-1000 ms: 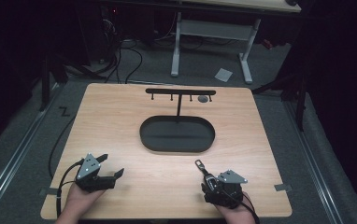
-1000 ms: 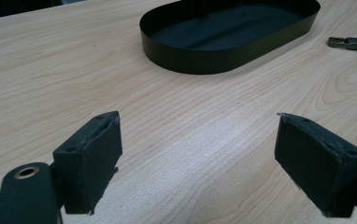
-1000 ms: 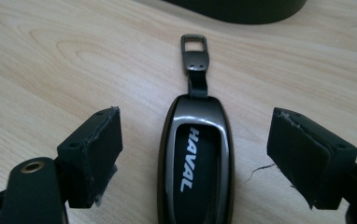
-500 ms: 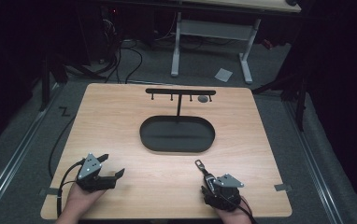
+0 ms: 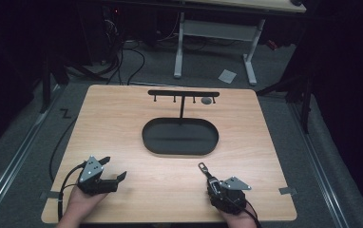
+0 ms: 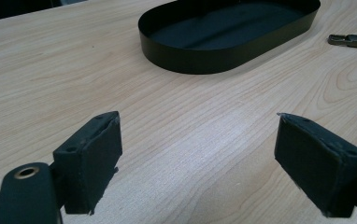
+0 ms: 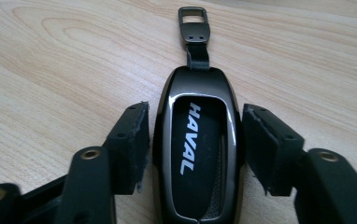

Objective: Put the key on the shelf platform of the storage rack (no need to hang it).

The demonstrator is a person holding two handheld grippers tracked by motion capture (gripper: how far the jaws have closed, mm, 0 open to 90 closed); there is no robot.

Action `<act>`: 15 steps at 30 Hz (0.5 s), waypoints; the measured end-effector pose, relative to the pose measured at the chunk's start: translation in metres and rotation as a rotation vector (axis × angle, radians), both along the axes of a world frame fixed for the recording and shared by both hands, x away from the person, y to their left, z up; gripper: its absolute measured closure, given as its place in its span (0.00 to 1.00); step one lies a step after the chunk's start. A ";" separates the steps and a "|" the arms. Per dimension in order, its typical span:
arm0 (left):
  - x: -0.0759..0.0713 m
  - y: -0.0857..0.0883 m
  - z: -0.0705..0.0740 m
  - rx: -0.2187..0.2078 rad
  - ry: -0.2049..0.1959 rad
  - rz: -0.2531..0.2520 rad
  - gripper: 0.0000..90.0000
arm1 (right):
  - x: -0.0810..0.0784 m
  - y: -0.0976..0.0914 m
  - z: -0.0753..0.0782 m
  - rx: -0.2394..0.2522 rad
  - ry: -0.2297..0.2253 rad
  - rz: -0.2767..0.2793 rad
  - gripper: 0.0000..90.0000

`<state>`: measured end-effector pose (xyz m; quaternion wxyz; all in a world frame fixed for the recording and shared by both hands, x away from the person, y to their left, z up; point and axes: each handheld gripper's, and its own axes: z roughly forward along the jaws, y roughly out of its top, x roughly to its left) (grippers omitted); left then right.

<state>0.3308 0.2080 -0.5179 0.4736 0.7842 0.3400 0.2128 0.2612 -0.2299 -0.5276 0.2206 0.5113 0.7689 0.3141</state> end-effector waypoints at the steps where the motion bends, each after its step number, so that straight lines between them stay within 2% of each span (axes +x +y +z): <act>1: 0.000 0.000 0.000 0.000 0.000 -0.001 0.18 | 0.000 0.000 0.000 0.002 0.000 -0.002 0.52; 15: 0.000 0.001 0.001 0.000 0.000 -0.002 0.18 | 0.001 -0.001 0.002 -0.009 0.010 0.011 0.54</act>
